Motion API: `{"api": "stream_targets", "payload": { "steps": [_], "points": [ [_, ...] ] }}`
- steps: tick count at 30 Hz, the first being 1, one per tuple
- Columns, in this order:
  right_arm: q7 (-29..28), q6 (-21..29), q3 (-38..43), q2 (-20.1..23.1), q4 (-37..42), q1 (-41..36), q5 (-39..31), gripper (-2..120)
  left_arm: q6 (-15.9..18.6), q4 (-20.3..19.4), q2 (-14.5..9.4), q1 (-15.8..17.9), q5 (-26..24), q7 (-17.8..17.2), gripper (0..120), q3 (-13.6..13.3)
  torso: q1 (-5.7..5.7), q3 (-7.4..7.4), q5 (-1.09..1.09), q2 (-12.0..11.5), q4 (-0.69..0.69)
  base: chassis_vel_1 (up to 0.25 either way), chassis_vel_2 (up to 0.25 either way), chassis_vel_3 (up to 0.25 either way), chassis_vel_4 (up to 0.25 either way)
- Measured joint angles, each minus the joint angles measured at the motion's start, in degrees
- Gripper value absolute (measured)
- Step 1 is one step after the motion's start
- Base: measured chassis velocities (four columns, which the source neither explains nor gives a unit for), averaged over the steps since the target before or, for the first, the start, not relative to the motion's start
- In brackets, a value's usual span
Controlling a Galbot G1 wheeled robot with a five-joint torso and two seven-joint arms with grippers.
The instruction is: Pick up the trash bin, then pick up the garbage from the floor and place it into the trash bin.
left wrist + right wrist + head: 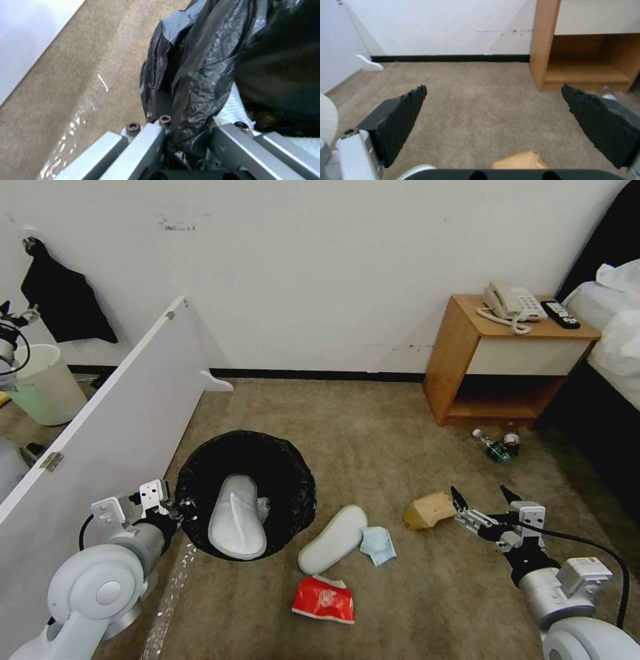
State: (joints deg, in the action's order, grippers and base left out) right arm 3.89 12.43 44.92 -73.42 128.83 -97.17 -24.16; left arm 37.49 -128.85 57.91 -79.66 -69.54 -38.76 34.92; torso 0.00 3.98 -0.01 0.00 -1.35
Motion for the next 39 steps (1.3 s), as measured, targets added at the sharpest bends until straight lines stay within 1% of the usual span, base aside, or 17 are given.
{"api": "stream_targets", "payload": {
  "steps": [10,14,16,18,19,21,24,25,26,27,30,32,33,35,36,38,39],
  "points": [
    [1.29,-1.53,0.0,-0.12,-0.84,-0.23,2.33,100,-0.02,0.0,0.2,-0.09,0.1,0.02,0,0.09,0.0,-0.01,0.0,0.0,0.0,-0.026,0.03,0.018,-0.025],
    [1.35,-1.74,-1.66,0.81,-1.65,-0.94,4.17,100,-0.02,-0.28,0.22,-0.16,0.19,0.0,0,0.09,0.0,-0.01,0.0,0.0,0.0,0.0,0.0,0.0,0.0],
    [1.28,-1.53,-3.09,1.85,-1.88,-1.65,5.08,100,-0.03,-0.44,0.2,-0.33,0.36,0.0,0,0.05,0.0,-0.01,0.01,0.0,0.0,0.0,0.0,0.0,0.0],
    [0.87,0.33,-6.3,4.71,-2.27,-3.44,8.43,100,-0.03,-0.78,0.26,-0.79,1.19,0.16,0,-0.04,0.0,-0.01,0.01,0.0,0.0,0.0,0.0,0.0,0.0],
    [0.87,0.33,-6.3,4.71,-2.27,-3.44,8.43,100,-0.03,-0.78,0.26,-0.79,1.19,0.16,0,-0.04,0.0,-0.01,0.01,0.0,0.0,0.0,0.0,0.0,0.0],
    [0.38,2.91,-9.08,7.87,-2.83,-4.73,11.04,100,0.0,-1.15,0.57,-1.14,2.14,0.46,0,-0.07,0.0,-0.01,0.0,0.0,0.0,0.0,0.0,0.0,0.0],
    [-0.26,4.31,-10.81,9.86,-3.25,-4.88,11.73,100,0.02,-1.41,0.82,-1.35,2.72,0.6,0,-0.07,0.0,-0.01,0.01,0.0,0.0,0.0,0.0,0.0,0.0],
    [-0.96,5.38,-12.73,12.23,-3.95,-4.6,11.92,100,0.04,-1.57,1.05,-1.58,3.35,0.79,0,-0.05,0.0,-0.01,0.0,0.0,0.0,0.0,0.0,0.0,0.0],
    [-1.32,5.8,-13.5,13.1,-4.21,-4.31,11.87,100,0.04,-1.64,1.13,-1.69,3.67,0.91,0,-0.03,0.0,-0.01,0.0,0.0,0.0,0.0,0.0,0.0,0.0],
    [-2.62,7.16,-15.6,15.61,-4.86,-3.26,10.83,100,0.08,-1.87,1.31,-1.89,4.26,1.13,0,0.05,0.0,-0.01,0.01,0.0,0.01,0.0,0.0,0.0,0.0],
    [-3.87,8.16,-17.13,17.64,-5.29,-2.19,8.81,100,0.13,-2.03,1.46,-2.01,4.57,1.2,0,0.17,0.0,-0.01,0.02,0.0,0.01,0.0,0.0,0.0,0.0],
    [-6.43,9.72,-19.91,21.35,-5.97,0.2,3.44,100,0.2,-2.22,1.8,-2.16,5.01,1.36,0,0.4,0.0,-0.01,0.01,0.0,0.01,0.0,0.0,0.0,0.0],
    [-6.43,9.72,-19.91,21.35,-5.97,0.2,3.44,100,0.2,-2.22,1.8,-2.16,5.01,1.36,0,0.4,0.0,-0.01,0.01,0.0,0.01,0.0,0.0,0.0,0.0],
    [-9.66,10.87,-23.65,26.31,-6.92,4.22,-2.97,100,0.21,-2.25,2.58,-2.53,6.15,1.91,0,0.54,0.0,-0.01,0.01,0.0,0.0,0.0,0.0,0.0,0.0],
    [-9.66,10.87,-23.65,26.31,-6.92,4.22,-2.97,100,0.21,-2.25,2.58,-2.53,6.15,1.91,0,0.54,0.0,-0.01,0.01,0.0,0.0,0.0,0.0,0.0,0.0],
    [-13.01,12.14,-27.85,30.12,-7.86,9.0,-8.37,100,0.22,-2.22,3.55,-2.79,7.41,2.45,0,0.65,0.0,0.0,0.0,0.0,0.0,0.0,0.0,0.0,0.0],
    [-13.74,12.43,-28.88,30.71,-8.14,10.17,-9.53,100,0.22,-2.21,3.73,-2.82,7.59,2.52,0,0.69,0.0,0.0,0.0,0.0,0.01,0.0,0.0,0.0,0.0]
  ]
}}
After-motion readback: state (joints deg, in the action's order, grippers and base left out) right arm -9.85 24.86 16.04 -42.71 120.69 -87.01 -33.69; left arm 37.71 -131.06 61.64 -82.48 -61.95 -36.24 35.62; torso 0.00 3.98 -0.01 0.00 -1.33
